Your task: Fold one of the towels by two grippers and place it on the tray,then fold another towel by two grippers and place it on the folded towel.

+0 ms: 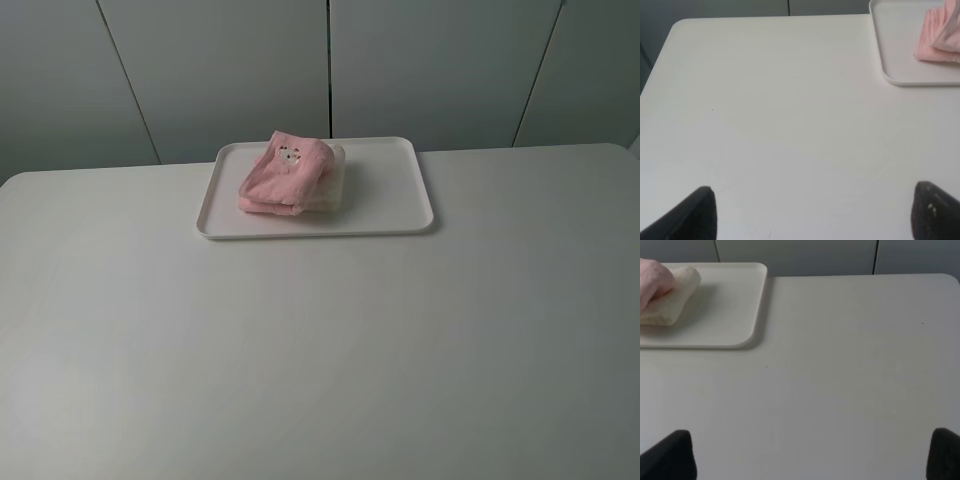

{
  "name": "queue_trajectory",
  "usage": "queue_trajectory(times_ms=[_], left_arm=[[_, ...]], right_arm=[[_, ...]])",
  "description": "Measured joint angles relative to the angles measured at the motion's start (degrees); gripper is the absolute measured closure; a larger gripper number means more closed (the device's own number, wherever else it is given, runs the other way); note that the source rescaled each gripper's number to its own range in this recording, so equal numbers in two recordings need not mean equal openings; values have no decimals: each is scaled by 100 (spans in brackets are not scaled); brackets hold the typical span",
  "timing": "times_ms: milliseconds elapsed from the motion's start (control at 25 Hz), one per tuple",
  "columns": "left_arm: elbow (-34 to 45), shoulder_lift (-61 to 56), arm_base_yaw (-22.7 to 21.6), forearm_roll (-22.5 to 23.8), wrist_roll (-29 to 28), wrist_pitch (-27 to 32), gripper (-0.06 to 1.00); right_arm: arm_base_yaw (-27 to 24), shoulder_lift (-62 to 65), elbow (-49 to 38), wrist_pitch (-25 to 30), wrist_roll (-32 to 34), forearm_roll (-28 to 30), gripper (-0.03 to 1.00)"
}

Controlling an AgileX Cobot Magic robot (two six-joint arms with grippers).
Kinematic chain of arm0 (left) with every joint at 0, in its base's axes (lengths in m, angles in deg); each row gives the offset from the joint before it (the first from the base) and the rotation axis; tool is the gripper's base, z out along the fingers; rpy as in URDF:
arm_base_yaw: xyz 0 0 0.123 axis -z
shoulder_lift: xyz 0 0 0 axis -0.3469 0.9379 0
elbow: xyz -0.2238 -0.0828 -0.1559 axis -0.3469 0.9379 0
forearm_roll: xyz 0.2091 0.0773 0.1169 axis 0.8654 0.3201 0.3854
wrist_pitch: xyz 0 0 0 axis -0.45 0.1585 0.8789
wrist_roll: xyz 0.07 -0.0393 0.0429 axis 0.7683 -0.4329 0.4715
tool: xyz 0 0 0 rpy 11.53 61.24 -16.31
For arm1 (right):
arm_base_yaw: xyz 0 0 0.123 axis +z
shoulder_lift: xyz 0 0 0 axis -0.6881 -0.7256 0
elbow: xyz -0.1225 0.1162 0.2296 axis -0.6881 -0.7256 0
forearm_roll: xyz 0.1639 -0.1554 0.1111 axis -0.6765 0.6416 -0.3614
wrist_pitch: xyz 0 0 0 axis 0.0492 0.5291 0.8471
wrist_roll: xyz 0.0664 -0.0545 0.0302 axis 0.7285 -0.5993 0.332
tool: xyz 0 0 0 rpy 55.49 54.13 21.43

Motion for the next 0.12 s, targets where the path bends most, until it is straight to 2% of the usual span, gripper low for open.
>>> queue_trajectory(times_ms=[120], left_arm=[[0,0,0,0,0,0,-6]], right_arm=[[0,0,0,0,-10,0,-3]])
